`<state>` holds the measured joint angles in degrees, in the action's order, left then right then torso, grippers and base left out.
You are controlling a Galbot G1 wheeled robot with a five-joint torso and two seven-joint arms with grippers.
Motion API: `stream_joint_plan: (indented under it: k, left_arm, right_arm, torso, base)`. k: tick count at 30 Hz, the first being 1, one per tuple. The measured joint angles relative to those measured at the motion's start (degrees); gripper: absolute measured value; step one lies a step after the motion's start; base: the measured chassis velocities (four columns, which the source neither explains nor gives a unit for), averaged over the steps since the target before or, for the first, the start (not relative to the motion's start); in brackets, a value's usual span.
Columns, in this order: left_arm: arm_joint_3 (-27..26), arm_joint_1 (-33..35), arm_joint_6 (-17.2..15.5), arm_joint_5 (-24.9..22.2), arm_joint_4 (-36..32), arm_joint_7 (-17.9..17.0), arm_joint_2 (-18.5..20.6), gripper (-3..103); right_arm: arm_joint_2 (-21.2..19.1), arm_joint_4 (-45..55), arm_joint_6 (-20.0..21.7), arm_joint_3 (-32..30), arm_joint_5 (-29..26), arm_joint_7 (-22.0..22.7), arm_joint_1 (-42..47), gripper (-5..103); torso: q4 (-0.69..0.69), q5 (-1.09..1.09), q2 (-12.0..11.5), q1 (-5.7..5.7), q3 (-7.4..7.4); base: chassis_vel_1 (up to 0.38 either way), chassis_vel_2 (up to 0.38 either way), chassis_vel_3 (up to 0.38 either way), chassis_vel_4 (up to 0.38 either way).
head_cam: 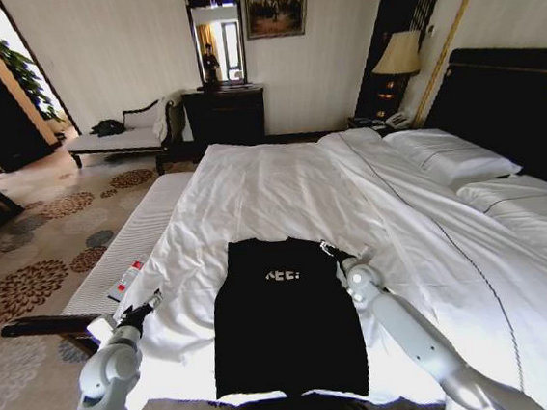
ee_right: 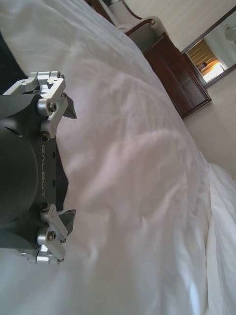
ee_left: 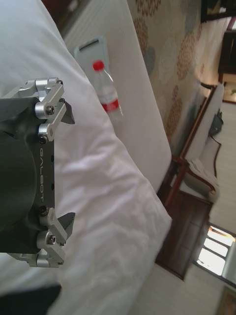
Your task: Fold the clothes on the bed.
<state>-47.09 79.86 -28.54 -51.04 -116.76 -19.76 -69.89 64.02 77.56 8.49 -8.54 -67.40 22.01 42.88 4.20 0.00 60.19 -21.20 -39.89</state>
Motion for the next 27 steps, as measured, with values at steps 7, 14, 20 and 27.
stream_joint_plan:
  k: [7, 14, 20, 27]
  left_arm:
    - [-0.22, -0.44, -0.54, -0.78, -1.97, -0.49, 0.13, 100]
    - [-0.23, -1.54, -0.55, -0.94, -1.27, -0.57, 0.6, 100]
    - [0.18, -1.78, -0.55, -0.87, -1.07, -0.59, 0.23, 100]
    - [0.59, -1.93, -0.55, -0.65, -0.96, -0.59, 0.18, 100]
  right_arm:
    - [1.72, -2.26, -0.25, -0.03, 1.45, -0.55, -0.52, 100]
    - [2.45, -1.2, -3.22, -1.69, 4.77, 0.03, 3.11, 100]
    - [3.28, -1.44, -4.51, -2.67, 6.28, 0.36, 4.76, 100]
    - [4.24, -2.23, -4.6, -2.88, 5.38, 0.65, 4.94, 95]
  torso:
    - [0.0, 0.0, 0.0, 0.0, 0.0]
    - [0.01, 0.0, 0.0, 0.0, 0.0]
    - [0.0, 0.0, 0.0, 0.01, 0.01]
    - [0.01, 0.0, 0.0, 0.01, 0.01]
  base:
    - [0.0, 0.0, 0.0, 0.0]
    - [0.0, 0.0, 0.0, 0.0]
    - [0.0, 0.0, 0.0, 0.0]
    - [0.0, 0.0, 0.0, 0.0]
